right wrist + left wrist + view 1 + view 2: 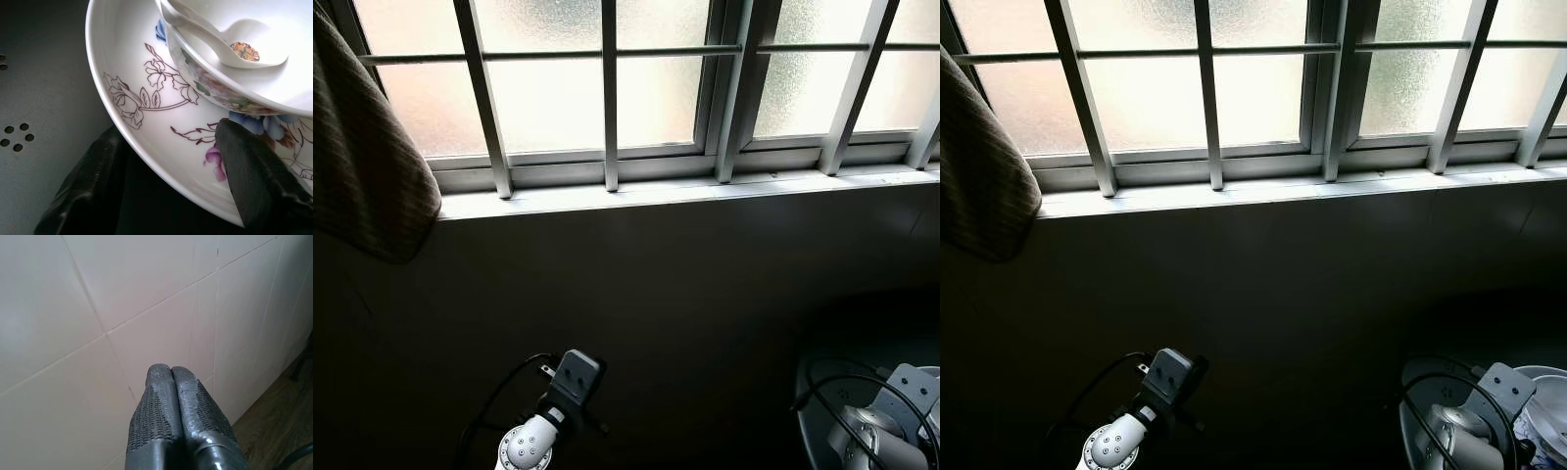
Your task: Kitchen organization
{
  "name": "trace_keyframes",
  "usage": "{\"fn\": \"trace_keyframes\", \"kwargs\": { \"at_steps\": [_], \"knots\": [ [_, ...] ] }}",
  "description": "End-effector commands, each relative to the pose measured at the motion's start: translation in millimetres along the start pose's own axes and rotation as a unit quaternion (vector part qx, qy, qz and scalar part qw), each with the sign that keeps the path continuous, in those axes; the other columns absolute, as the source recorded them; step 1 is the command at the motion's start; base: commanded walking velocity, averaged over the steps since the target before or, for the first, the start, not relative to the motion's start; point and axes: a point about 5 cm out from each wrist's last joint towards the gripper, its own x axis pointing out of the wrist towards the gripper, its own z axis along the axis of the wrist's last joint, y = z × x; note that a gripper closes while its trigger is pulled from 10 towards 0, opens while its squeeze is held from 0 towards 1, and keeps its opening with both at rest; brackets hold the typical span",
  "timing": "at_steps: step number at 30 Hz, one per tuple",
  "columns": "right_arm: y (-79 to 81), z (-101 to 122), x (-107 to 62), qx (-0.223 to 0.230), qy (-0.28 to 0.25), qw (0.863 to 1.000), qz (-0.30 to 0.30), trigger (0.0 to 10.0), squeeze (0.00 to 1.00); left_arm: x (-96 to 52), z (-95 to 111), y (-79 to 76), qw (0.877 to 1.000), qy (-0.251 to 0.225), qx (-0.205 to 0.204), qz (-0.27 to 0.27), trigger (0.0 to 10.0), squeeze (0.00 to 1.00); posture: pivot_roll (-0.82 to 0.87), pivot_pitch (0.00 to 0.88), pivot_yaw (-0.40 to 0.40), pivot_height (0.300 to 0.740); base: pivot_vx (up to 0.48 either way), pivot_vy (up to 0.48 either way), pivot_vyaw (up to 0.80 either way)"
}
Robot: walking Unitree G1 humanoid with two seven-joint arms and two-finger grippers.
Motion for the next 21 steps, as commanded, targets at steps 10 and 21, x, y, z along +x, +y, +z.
{"fn": "trace_keyframes", "kwargs": {
  "at_steps": [10, 21],
  "knots": [
    [10.3, 8.8, -8.6, -0.010, -0.035, 0.999, 0.034, 10.0, 0.00, 1.1, 1.7, 1.0, 1.000, -0.002, -0.004, -0.002, 10.0, 0.00, 0.02, 0.000, -0.035, 0.740, 0.000, 0.000, 0.00],
    [28.0, 25.6, -28.0, -0.041, -0.126, 0.987, 0.091, 10.0, 0.00, 1.1, 2.2, 0.7, 1.000, -0.004, -0.006, -0.002, 10.0, 0.00, 0.02, 0.000, -0.037, 0.740, 0.000, 0.000, 0.00]
  ]
}}
